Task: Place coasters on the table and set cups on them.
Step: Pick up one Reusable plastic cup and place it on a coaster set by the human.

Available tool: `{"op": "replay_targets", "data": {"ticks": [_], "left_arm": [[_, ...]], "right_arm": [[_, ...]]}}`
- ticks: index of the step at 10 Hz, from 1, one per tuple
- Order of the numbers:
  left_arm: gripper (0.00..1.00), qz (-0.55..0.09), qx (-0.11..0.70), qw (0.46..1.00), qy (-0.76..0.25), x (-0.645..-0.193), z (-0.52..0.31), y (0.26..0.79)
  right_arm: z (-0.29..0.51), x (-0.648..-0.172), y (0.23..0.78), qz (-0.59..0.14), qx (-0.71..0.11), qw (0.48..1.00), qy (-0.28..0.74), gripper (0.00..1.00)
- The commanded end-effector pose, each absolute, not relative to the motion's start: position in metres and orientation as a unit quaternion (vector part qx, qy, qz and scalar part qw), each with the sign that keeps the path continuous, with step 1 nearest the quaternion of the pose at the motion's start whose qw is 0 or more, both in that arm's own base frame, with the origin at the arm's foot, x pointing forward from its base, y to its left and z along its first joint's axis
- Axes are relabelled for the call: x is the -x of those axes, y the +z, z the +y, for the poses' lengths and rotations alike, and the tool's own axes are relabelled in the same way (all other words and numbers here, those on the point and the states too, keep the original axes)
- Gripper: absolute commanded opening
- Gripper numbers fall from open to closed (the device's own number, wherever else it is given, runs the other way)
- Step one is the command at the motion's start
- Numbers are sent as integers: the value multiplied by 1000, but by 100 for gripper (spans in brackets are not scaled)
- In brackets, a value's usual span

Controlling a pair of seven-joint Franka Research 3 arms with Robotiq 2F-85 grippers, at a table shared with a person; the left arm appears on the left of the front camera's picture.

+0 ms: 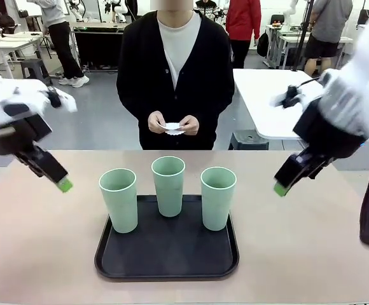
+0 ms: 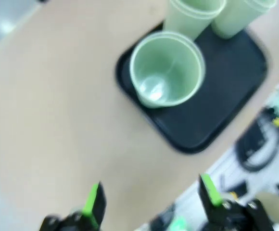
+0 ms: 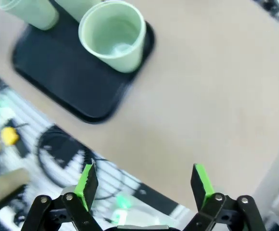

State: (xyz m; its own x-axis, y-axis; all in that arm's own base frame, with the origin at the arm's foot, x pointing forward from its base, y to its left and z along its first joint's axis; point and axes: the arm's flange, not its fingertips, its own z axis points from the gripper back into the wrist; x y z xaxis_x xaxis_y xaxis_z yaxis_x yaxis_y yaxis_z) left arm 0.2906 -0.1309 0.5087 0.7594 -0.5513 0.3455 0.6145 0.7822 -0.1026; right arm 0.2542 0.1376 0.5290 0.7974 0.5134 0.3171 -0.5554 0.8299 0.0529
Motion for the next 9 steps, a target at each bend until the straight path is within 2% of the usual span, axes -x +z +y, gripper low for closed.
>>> {"op": "replay_targets", "data": {"ticks": [1,3,5,7,9], "left_arm": [[100,-194,330,896,-225,-279,-68,510],[100,-178,465,859,-120,-293,-10,498],[100,-155,505,849,-24,-297,51,474],[100,-113,525,844,-2,-304,89,447],[100,-110,543,833,7,-309,105,430]], "right_arm": [[63,-243,513,-139,-367,902,179,100],[0,-263,483,-95,-448,883,104,100],[-54,-282,445,-63,-491,869,20,100],[-87,-296,424,-58,-521,851,-20,100],[-115,-299,414,-72,-544,835,-48,100]]}}
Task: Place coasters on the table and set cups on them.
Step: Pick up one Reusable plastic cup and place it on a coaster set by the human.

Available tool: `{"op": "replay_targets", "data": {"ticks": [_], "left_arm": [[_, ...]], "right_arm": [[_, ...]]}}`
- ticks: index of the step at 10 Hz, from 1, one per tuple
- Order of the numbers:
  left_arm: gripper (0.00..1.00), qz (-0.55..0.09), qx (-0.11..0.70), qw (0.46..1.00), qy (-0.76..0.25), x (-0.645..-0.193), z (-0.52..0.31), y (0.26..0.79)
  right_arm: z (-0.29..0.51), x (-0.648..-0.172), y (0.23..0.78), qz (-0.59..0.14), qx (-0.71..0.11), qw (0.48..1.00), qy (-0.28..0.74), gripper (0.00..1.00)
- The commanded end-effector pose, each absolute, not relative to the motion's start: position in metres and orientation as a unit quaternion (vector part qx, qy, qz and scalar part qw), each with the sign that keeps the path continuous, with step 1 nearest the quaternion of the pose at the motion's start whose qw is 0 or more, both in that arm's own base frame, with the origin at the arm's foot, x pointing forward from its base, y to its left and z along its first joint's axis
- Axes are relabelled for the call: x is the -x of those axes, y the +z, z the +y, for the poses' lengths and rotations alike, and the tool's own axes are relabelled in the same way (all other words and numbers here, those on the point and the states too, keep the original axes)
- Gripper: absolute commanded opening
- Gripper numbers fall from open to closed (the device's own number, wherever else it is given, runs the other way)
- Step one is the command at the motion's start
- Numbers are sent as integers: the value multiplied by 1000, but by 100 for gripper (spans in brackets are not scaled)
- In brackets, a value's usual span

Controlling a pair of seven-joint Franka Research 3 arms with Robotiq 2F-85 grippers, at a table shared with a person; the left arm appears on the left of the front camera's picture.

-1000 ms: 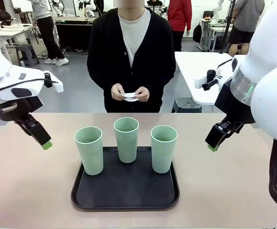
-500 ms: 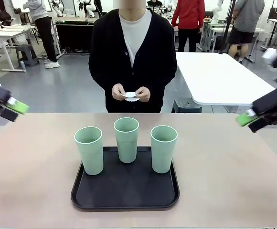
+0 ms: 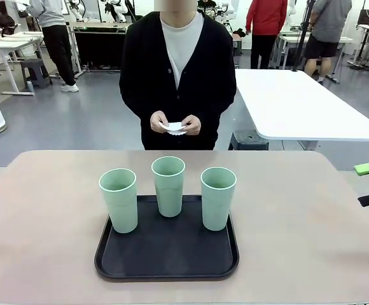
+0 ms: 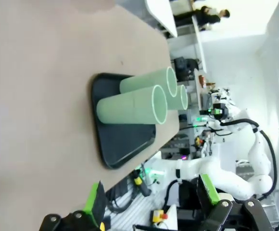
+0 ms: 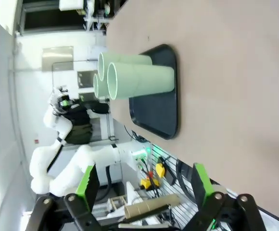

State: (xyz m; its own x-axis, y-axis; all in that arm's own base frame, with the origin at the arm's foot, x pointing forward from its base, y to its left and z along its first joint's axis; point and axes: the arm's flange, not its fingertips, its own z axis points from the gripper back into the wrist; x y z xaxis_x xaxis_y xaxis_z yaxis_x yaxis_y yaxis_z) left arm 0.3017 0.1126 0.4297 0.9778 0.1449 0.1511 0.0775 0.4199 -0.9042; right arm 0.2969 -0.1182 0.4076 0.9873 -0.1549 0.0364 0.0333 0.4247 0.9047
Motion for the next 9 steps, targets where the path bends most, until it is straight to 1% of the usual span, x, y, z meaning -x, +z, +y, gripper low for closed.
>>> {"op": "replay_targets", "data": {"ticks": [1,3,4,6,9], "left_arm": [[100,-117,552,825,16,-309,116,426],[100,-125,564,816,24,-300,111,425],[100,-133,565,814,25,-295,92,429],[100,-137,560,817,19,-295,85,432],[100,-137,529,837,13,-295,64,442]], "right_arm": [[-123,-297,414,-82,-551,829,-53,100],[-135,-283,420,-102,-560,820,-60,100],[-138,-277,426,-108,-562,818,-56,100],[-138,-274,432,-101,-553,826,-44,100],[-131,-272,434,-88,-552,829,-19,100]]}}
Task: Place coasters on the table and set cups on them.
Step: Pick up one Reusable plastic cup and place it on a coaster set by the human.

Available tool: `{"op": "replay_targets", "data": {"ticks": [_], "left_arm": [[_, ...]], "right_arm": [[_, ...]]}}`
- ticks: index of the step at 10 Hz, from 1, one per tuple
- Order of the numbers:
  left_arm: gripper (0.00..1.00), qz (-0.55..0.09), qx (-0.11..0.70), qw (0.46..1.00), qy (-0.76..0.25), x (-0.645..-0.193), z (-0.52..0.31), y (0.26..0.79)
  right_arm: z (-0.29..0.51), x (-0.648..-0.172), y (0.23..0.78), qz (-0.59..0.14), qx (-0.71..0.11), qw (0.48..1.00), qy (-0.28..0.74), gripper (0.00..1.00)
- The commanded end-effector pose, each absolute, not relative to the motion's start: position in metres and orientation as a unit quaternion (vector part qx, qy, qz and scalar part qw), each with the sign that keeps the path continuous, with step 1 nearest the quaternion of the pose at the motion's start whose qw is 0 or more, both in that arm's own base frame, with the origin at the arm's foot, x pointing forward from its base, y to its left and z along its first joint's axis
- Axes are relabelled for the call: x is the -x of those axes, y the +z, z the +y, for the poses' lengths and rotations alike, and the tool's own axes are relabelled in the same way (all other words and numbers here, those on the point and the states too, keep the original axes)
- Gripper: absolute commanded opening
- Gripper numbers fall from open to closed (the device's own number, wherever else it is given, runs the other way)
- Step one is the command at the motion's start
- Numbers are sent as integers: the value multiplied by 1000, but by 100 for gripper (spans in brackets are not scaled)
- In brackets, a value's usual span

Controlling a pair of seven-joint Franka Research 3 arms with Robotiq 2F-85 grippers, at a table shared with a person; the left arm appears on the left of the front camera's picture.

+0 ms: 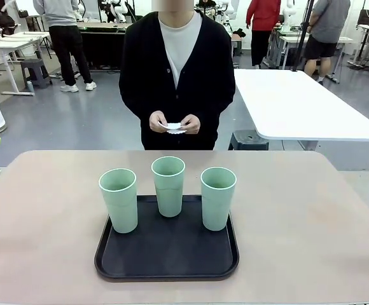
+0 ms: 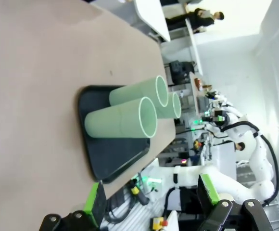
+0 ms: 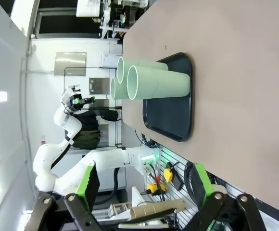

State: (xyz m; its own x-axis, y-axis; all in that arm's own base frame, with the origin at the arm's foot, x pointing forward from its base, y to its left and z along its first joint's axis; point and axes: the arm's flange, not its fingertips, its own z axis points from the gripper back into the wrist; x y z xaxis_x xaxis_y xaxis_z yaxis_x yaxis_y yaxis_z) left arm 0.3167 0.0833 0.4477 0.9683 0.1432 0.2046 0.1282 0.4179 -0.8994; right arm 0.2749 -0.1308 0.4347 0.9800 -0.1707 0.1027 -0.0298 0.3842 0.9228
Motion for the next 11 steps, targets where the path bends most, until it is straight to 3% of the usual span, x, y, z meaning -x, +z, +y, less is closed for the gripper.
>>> {"op": "replay_targets", "data": {"ticks": [1,2,11], "left_arm": [[100,-143,522,841,8,-292,58,449],[100,-126,539,833,4,-317,83,448],[100,-126,539,833,4,-317,83,448]], "right_arm": [[-135,-275,434,-95,-553,826,-51,100],[-135,-275,434,-95,-553,826,-51,100],[-135,-275,434,-95,-553,826,-51,100]]}}
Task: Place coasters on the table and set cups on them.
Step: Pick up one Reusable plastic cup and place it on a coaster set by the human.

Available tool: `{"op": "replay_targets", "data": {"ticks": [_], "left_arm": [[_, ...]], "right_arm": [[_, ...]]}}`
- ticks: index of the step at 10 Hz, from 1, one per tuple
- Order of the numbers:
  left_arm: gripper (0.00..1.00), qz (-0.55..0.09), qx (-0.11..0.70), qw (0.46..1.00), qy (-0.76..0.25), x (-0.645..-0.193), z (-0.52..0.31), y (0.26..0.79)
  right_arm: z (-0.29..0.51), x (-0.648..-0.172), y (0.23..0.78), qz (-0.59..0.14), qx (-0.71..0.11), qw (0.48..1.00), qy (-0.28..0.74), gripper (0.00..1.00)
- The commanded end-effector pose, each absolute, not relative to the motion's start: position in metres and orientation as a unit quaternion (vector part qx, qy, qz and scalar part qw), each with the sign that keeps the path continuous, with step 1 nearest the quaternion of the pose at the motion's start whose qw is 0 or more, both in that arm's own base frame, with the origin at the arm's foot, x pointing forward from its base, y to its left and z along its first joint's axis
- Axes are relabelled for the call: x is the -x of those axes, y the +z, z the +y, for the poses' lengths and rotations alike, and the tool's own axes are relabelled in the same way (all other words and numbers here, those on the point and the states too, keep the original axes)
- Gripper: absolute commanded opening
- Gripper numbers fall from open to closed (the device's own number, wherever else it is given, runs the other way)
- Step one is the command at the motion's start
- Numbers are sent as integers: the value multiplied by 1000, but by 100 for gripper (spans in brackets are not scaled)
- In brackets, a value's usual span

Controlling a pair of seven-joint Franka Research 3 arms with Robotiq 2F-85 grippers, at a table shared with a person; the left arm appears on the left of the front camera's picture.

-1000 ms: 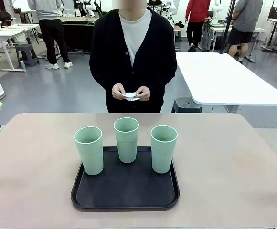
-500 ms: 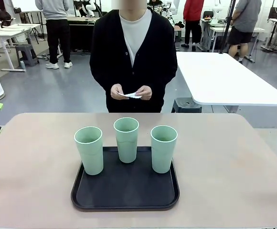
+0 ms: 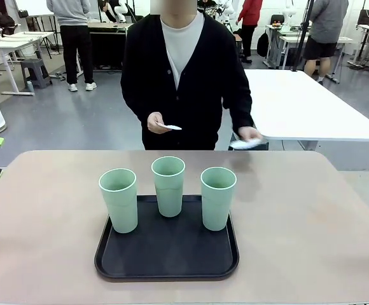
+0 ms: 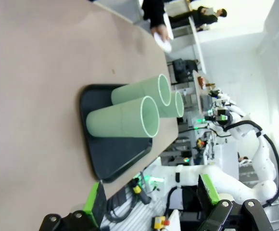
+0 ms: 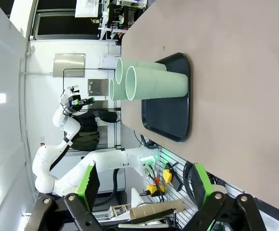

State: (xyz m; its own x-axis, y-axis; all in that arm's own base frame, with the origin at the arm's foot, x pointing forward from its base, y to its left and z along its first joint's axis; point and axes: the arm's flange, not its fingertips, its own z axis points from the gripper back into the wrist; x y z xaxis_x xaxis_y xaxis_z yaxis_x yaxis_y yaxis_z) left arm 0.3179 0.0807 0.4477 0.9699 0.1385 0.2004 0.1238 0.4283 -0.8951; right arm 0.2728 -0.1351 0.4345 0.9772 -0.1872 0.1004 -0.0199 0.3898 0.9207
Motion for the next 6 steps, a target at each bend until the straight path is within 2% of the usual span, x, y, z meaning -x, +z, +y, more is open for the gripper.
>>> {"op": "replay_targets", "data": {"ticks": [1,6], "left_arm": [[100,-126,539,833,4,-317,83,448],[100,-126,539,833,4,-317,83,448]], "right_arm": [[-135,-275,434,-95,-553,826,-51,100],[-135,-275,434,-95,-553,826,-51,100]]}}
